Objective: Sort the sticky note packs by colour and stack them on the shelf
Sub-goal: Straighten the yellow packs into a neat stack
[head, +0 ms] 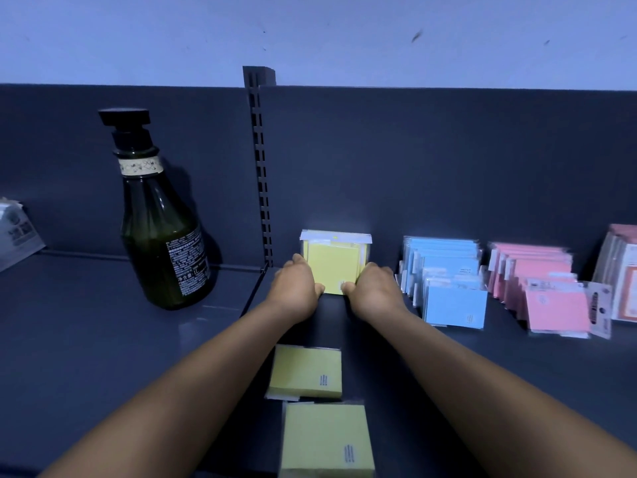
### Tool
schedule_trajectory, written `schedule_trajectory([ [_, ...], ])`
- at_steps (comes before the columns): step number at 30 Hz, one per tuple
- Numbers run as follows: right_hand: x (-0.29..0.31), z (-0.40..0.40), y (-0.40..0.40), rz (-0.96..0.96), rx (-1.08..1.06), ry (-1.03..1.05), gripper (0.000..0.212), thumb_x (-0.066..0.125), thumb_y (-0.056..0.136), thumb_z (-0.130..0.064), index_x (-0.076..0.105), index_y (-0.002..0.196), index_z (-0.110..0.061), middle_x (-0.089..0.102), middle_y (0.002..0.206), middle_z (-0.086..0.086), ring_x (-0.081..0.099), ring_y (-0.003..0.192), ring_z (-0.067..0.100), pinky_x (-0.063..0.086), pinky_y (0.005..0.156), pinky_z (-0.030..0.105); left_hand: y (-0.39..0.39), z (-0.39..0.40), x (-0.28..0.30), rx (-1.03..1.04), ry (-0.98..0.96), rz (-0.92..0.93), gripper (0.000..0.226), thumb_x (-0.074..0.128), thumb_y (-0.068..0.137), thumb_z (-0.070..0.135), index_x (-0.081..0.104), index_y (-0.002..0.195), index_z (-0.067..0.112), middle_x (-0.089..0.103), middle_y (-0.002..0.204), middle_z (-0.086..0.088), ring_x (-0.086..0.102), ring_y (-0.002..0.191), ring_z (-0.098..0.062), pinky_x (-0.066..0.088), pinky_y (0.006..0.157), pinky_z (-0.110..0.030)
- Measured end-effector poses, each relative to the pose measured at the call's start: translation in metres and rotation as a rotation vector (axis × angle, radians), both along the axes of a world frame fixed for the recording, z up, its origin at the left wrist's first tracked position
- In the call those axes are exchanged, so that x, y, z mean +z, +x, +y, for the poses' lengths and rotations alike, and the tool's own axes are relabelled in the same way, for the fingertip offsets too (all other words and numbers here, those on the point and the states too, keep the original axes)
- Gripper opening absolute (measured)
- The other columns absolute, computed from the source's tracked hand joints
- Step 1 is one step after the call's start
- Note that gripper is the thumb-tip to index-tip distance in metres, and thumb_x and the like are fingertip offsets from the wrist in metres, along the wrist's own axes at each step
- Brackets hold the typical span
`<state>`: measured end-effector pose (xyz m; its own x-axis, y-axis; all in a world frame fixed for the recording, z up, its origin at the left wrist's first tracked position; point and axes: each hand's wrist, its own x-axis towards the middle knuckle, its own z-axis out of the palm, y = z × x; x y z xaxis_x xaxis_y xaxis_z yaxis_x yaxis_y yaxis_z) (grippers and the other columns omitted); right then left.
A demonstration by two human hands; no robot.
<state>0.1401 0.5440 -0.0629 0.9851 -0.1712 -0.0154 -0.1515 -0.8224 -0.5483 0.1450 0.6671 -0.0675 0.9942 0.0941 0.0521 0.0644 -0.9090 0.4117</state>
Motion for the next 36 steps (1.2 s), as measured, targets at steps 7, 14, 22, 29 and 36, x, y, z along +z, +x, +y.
schedule_trajectory([
  [7, 0.008, -0.002, -0.013, 0.020, 0.007, -0.010, 0.057, 0.058, 0.092, -0.040, 0.042, 0.131, -0.002, 0.046, 0.135, 0.016, 0.049, 0.121, 0.033, 0.041, 0.092, 0.035, -0.016, 0.006, 0.014, -0.003, -0.037, 0.071, 0.062, 0.060, 0.091, 0.033, 0.033, 0.136, -0.002, 0.045, 0.137, -0.019, 0.046, 0.124, -0.033, 0.039, 0.095, -0.034],
  [14, 0.030, -0.011, -0.067, 0.057, 0.224, -0.084, 0.061, 0.059, 0.085, -0.053, 0.046, 0.132, -0.016, 0.051, 0.135, 0.005, 0.050, 0.122, 0.026, 0.044, 0.098, 0.036, -0.063, 0.029, 0.030, -0.207, 0.036, 0.225, 0.060, 0.059, 0.084, 0.056, 0.054, 0.127, 0.016, 0.058, 0.127, -0.003, 0.056, 0.114, -0.021, 0.046, 0.099, -0.036],
  [22, 0.050, -0.016, -0.146, 0.287, 0.541, -0.218, 0.045, 0.077, 0.070, -0.051, 0.056, 0.100, -0.026, 0.059, 0.101, -0.007, 0.058, 0.088, 0.015, 0.048, 0.077, 0.030, -0.108, 0.056, 0.033, -0.395, 0.117, 0.337, 0.040, 0.068, 0.079, 0.053, 0.065, 0.101, 0.020, 0.064, 0.092, 0.001, 0.058, 0.083, -0.017, 0.043, 0.074, -0.029],
  [29, 0.043, -0.018, -0.163, 0.290, 0.536, -0.290, 0.042, 0.080, 0.068, -0.045, 0.062, 0.099, -0.023, 0.064, 0.101, -0.003, 0.060, 0.091, 0.017, 0.048, 0.076, 0.031, -0.120, 0.055, 0.026, -0.291, -0.015, 0.272, 0.040, 0.079, 0.073, 0.032, 0.059, 0.104, 0.017, 0.062, 0.102, 0.000, 0.059, 0.090, -0.019, 0.048, 0.080, -0.031],
  [36, 0.033, -0.021, -0.150, 0.122, 0.406, 0.015, 0.037, 0.081, 0.069, -0.024, 0.050, 0.089, -0.022, 0.055, 0.083, -0.005, 0.048, 0.066, 0.012, 0.039, 0.059, 0.028, -0.119, 0.055, 0.017, -0.234, -0.430, 0.162, 0.021, 0.065, 0.082, 0.005, 0.055, 0.096, 0.018, 0.063, 0.081, -0.004, 0.053, 0.065, -0.017, 0.045, 0.065, -0.030],
])
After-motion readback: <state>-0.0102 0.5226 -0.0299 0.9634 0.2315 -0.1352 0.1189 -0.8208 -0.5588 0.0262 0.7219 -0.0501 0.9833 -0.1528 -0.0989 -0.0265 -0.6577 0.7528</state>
